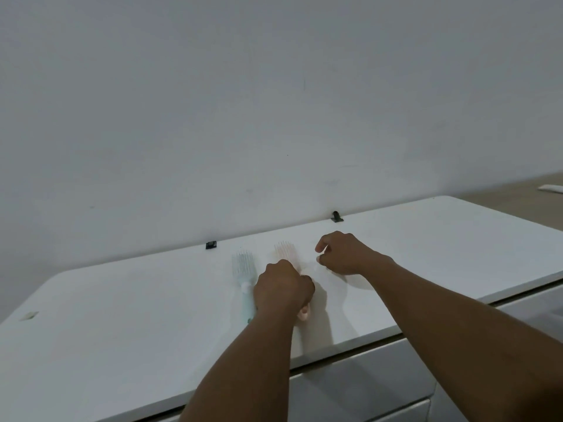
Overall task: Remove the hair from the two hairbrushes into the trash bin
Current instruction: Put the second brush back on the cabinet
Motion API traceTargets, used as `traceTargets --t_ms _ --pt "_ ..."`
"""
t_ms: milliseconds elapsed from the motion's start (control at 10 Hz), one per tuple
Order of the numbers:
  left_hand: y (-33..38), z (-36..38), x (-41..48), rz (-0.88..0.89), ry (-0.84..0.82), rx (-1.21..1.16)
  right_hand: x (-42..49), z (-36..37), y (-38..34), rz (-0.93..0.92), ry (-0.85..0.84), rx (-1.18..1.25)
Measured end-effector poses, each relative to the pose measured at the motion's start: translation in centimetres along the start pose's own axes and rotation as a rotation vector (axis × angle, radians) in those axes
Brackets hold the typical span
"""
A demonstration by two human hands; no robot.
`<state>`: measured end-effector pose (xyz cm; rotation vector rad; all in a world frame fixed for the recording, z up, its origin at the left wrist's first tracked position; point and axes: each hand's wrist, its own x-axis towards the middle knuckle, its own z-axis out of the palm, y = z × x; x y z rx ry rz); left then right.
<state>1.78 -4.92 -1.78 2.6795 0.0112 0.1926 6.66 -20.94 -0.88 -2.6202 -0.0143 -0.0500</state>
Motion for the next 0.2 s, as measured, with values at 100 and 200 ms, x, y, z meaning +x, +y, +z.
traceTargets --t_ms 100,200 --pt "0.1 -0.1 0.3 -0.01 -0.029 -0.014 -0.3 -0.4 -0.1 0.009 -0.011 0.004" --pt "0.4 -1.3 0.3 -0.011 -0.003 -0.001 -1.1 -1.9 -0.8 0.01 -0.009 0.005"
